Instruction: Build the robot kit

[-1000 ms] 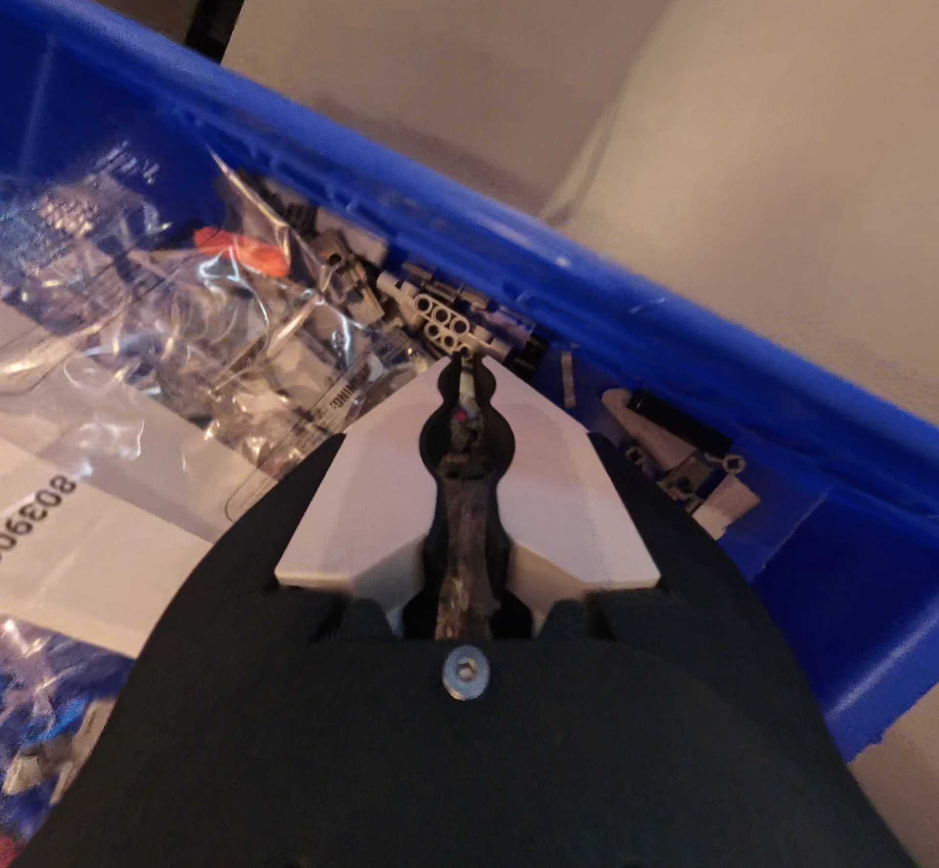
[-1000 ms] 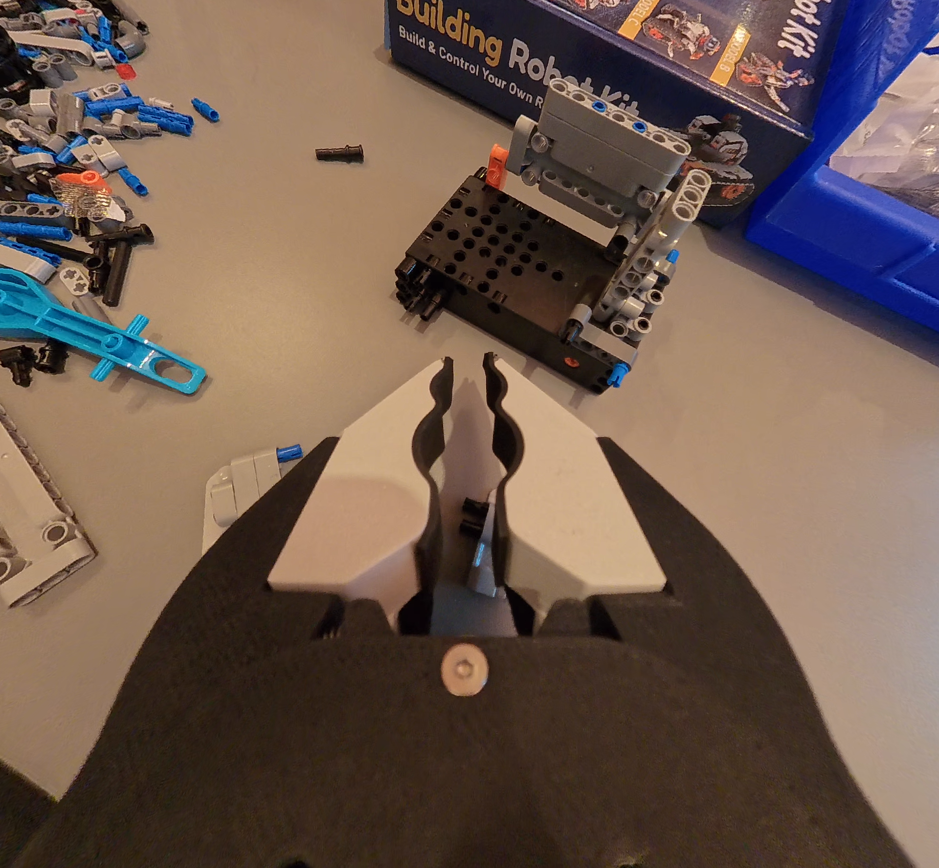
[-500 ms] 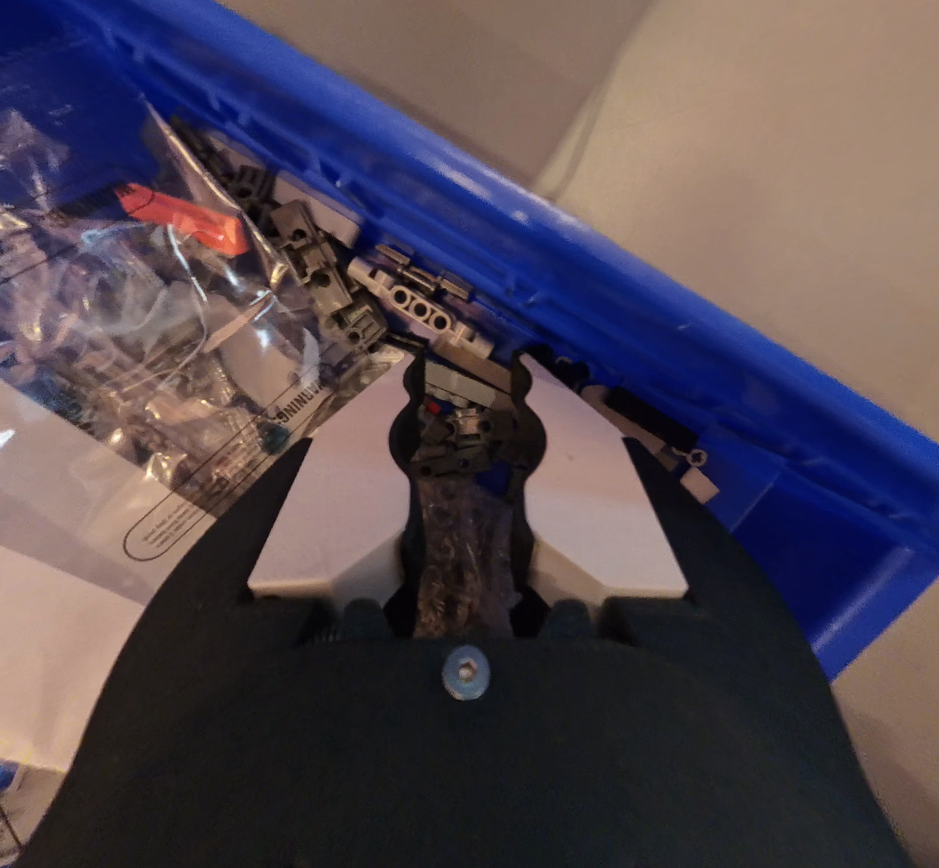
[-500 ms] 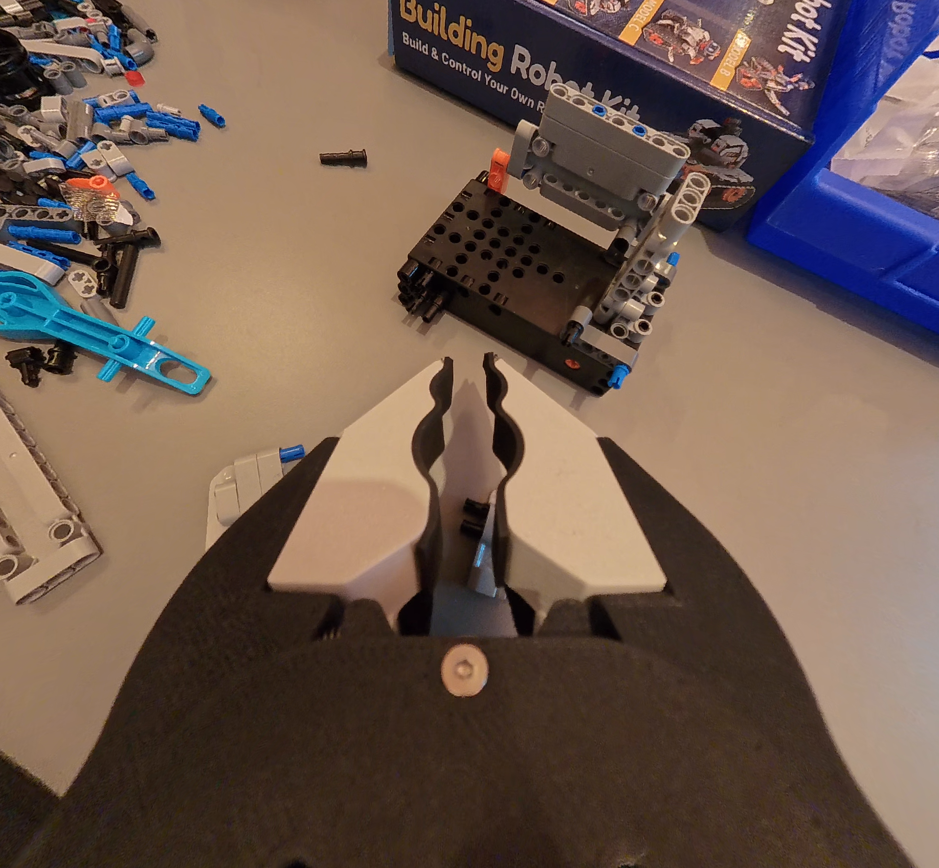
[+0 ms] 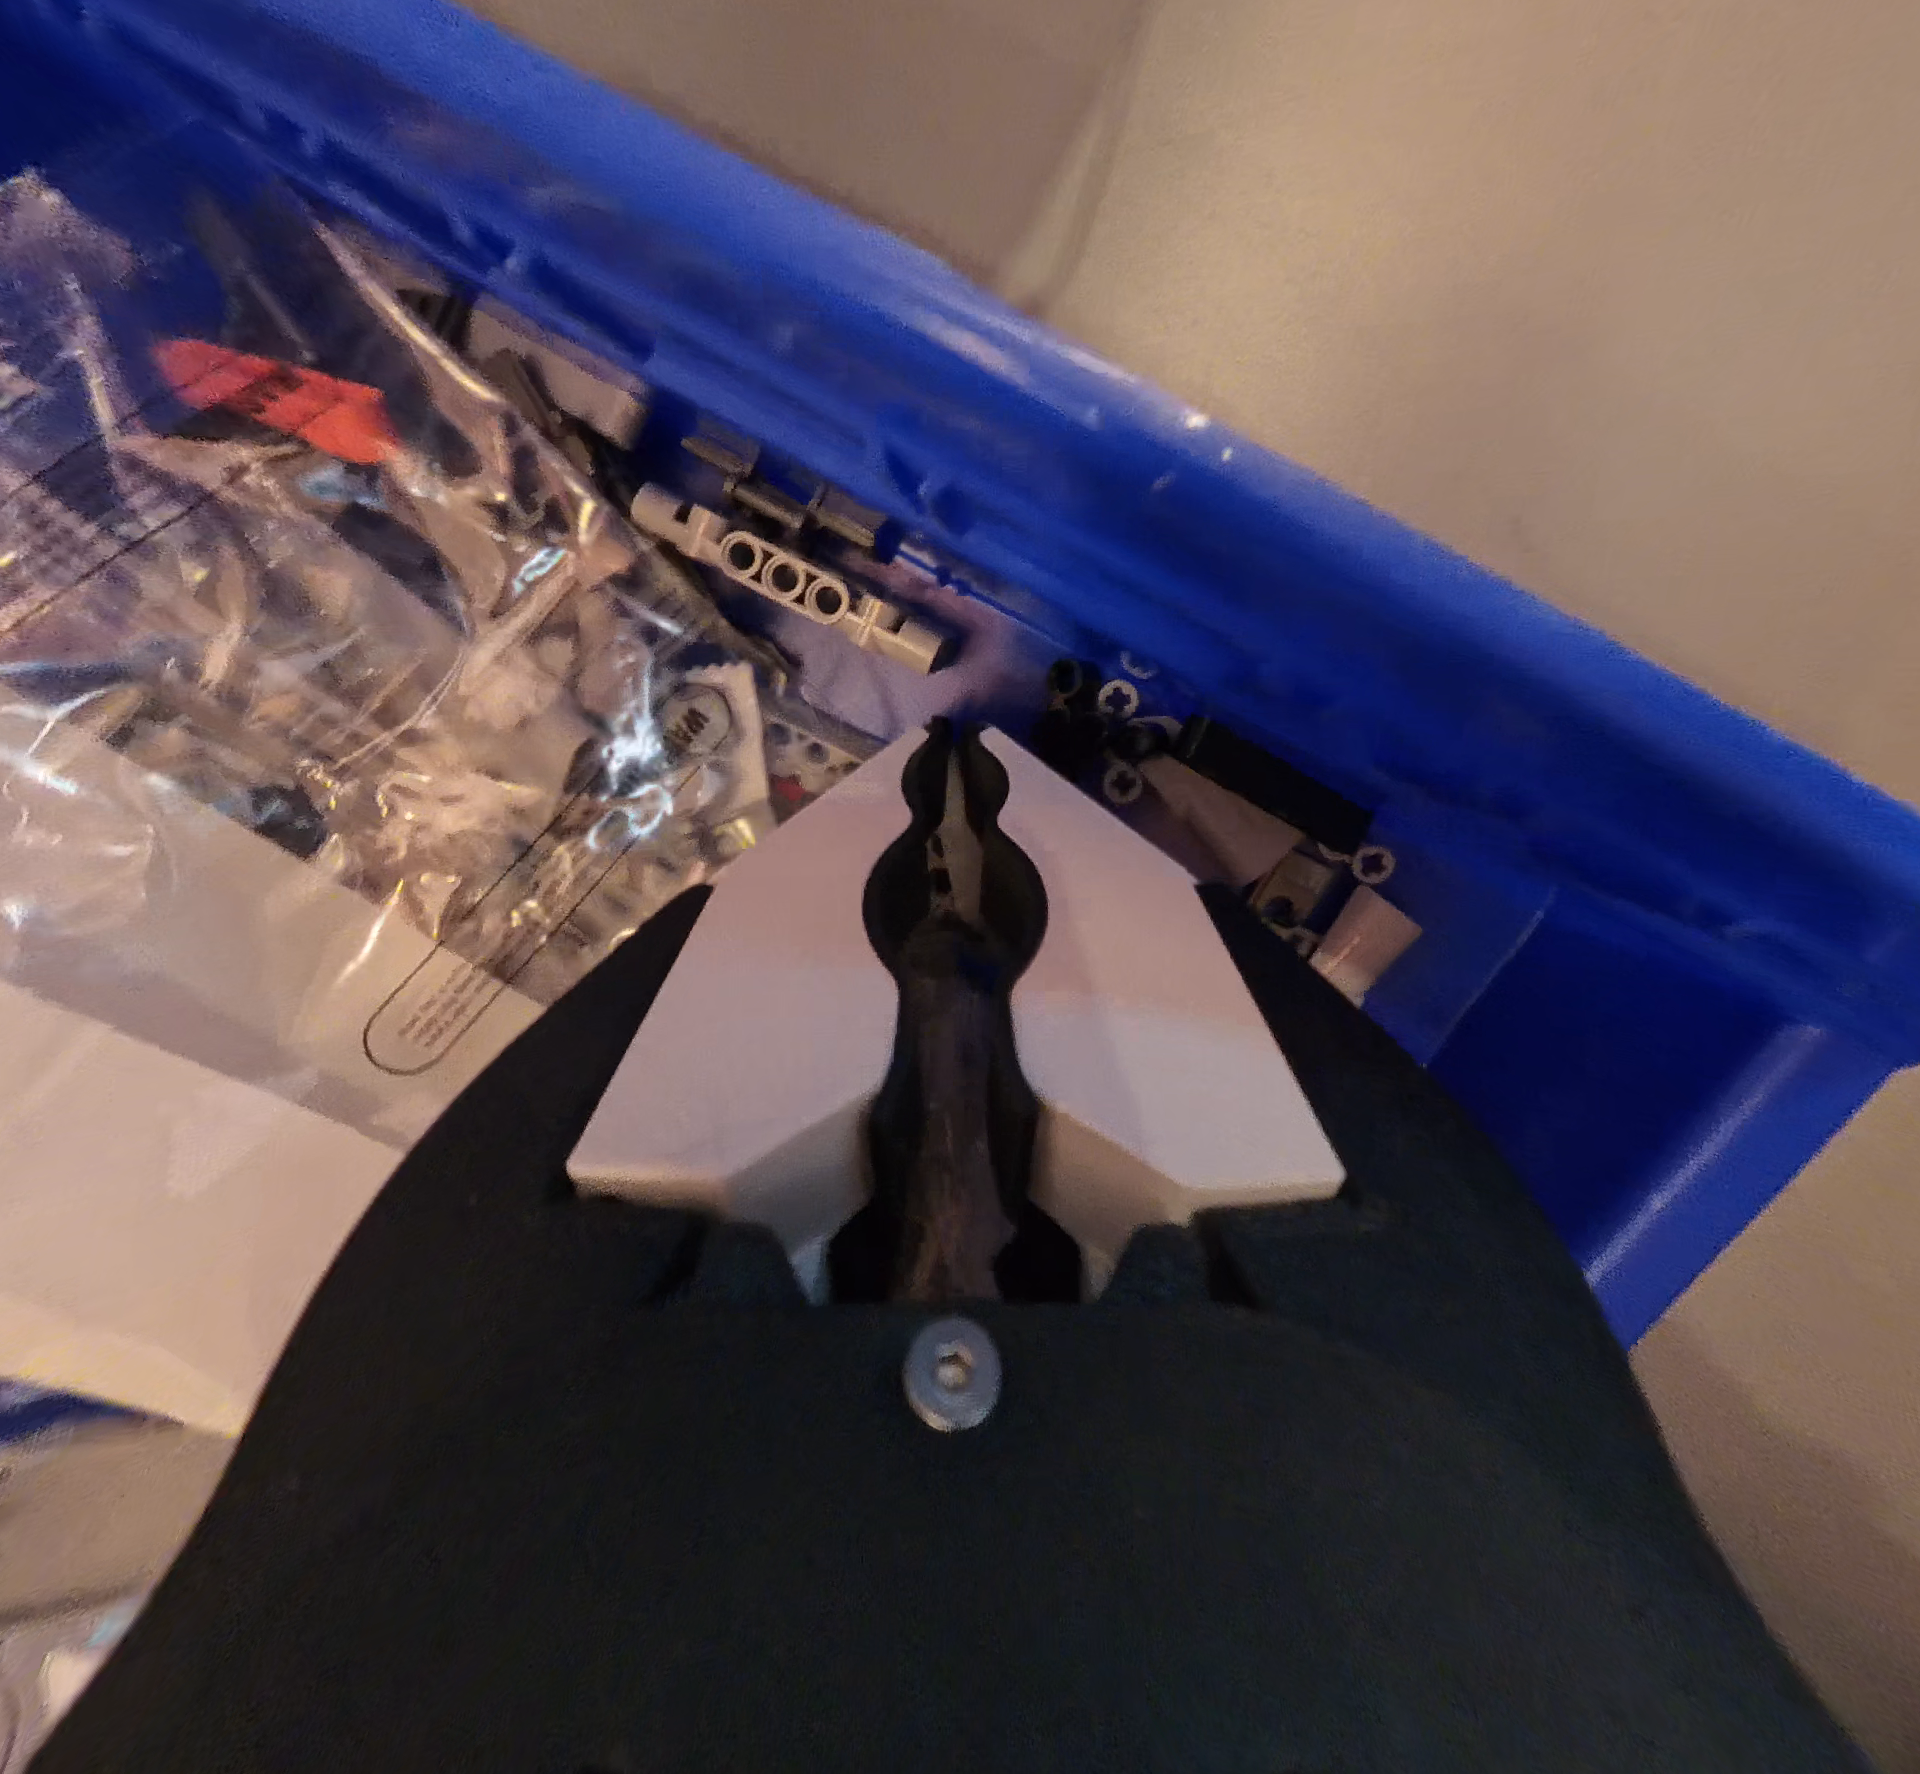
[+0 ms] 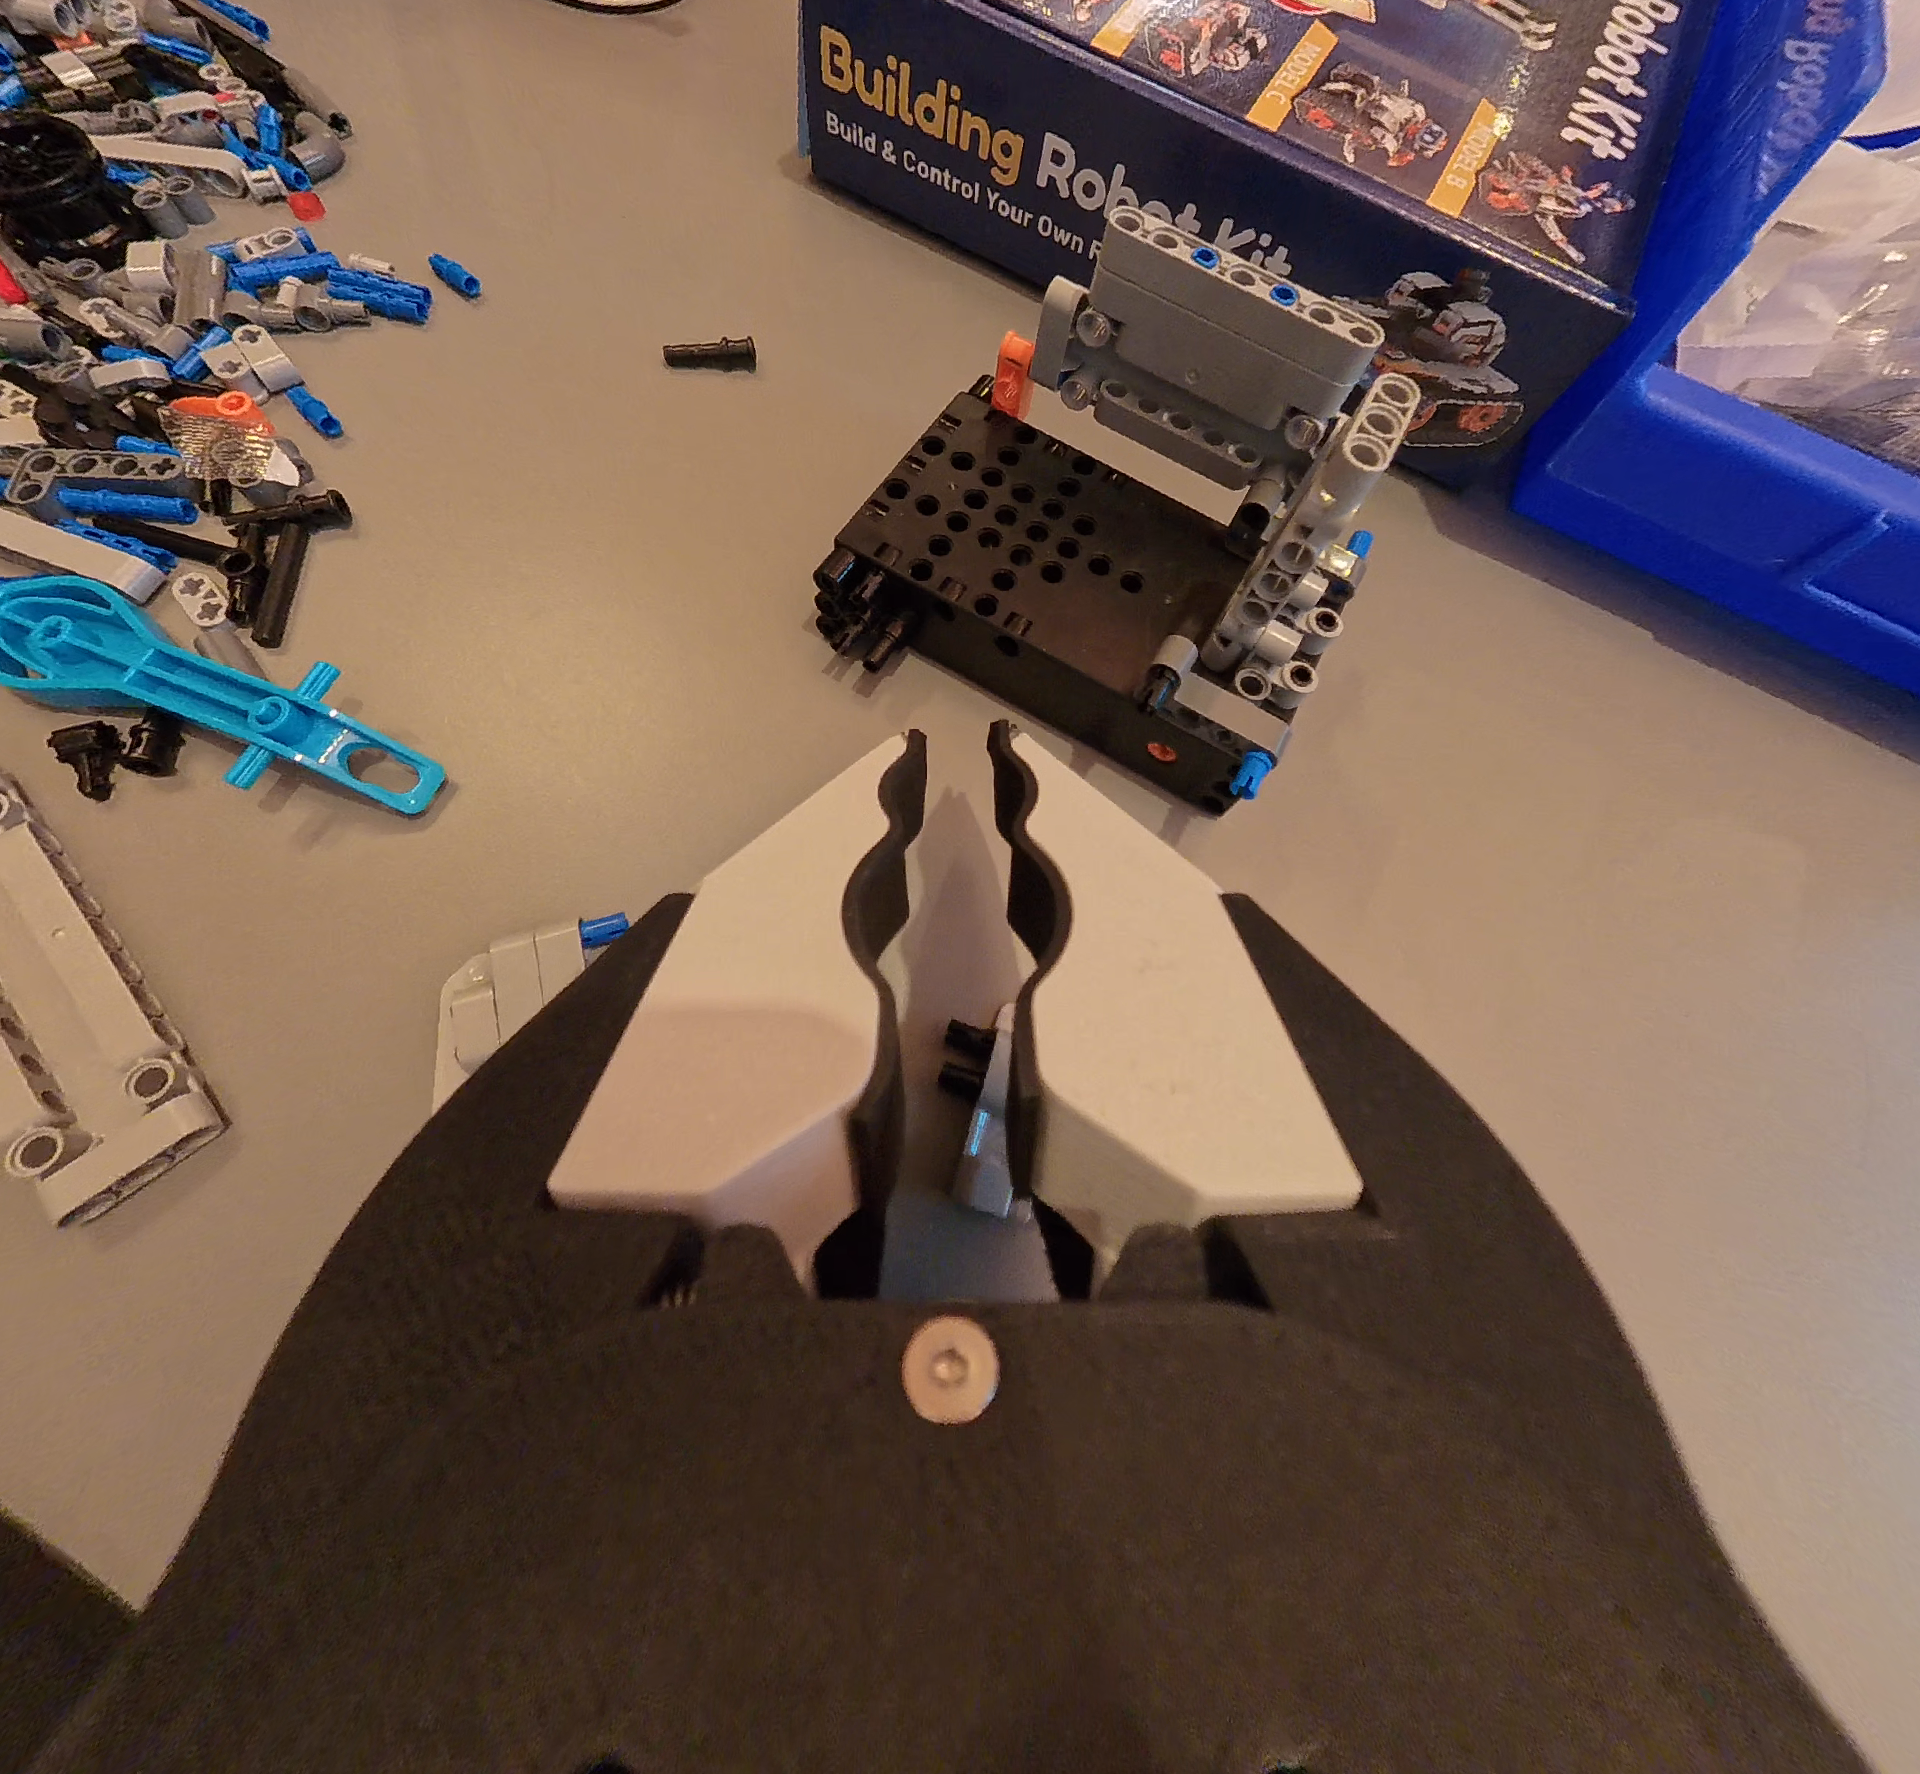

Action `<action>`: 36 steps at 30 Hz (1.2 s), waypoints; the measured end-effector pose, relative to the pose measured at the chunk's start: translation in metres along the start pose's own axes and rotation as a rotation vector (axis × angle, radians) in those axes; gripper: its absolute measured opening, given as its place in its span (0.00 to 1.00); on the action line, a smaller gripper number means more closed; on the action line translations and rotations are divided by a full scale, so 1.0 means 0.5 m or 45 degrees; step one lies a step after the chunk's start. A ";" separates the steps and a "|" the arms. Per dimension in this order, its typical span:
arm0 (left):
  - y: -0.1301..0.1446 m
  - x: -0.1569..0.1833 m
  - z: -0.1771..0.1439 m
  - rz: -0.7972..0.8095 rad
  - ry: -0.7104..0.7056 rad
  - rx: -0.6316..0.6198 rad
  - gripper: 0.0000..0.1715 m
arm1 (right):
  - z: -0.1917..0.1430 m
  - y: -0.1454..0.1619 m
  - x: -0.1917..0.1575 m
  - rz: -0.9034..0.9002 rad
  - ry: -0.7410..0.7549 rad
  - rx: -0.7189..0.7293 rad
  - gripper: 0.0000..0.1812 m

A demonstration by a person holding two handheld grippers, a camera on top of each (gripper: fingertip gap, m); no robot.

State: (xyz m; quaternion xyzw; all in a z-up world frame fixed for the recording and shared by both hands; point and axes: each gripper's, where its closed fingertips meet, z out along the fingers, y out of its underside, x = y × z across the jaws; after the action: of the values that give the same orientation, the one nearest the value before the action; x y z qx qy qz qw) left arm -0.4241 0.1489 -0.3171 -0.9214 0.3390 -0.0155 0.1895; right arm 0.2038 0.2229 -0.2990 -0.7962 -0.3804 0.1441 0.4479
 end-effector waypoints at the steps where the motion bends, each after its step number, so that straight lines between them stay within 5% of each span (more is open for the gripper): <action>1: 0.003 -0.006 -0.007 -0.007 -0.015 0.005 0.00 | -0.001 -0.001 0.000 0.002 0.000 0.003 0.05; 13: 0.045 -0.006 -0.034 -0.052 0.048 -0.042 0.06 | 0.003 0.006 0.003 0.015 -0.002 -0.015 0.06; 25: 0.033 -0.036 -0.077 -0.064 -0.005 0.079 0.05 | 0.007 0.013 0.009 0.020 0.018 -0.040 0.05; 30: 0.024 0.016 -0.086 -0.009 0.122 0.090 0.07 | 0.008 0.016 0.011 0.027 0.022 -0.047 0.06; 36: 0.058 0.047 -0.056 -0.098 0.105 -0.108 0.13 | 0.009 0.017 0.008 0.005 0.027 -0.060 0.06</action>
State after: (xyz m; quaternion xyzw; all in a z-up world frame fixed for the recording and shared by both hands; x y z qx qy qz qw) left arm -0.4284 0.1043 -0.3041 -0.9395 0.3112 -0.0463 0.1353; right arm 0.2080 0.2260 -0.3082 -0.8087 -0.3774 0.1276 0.4328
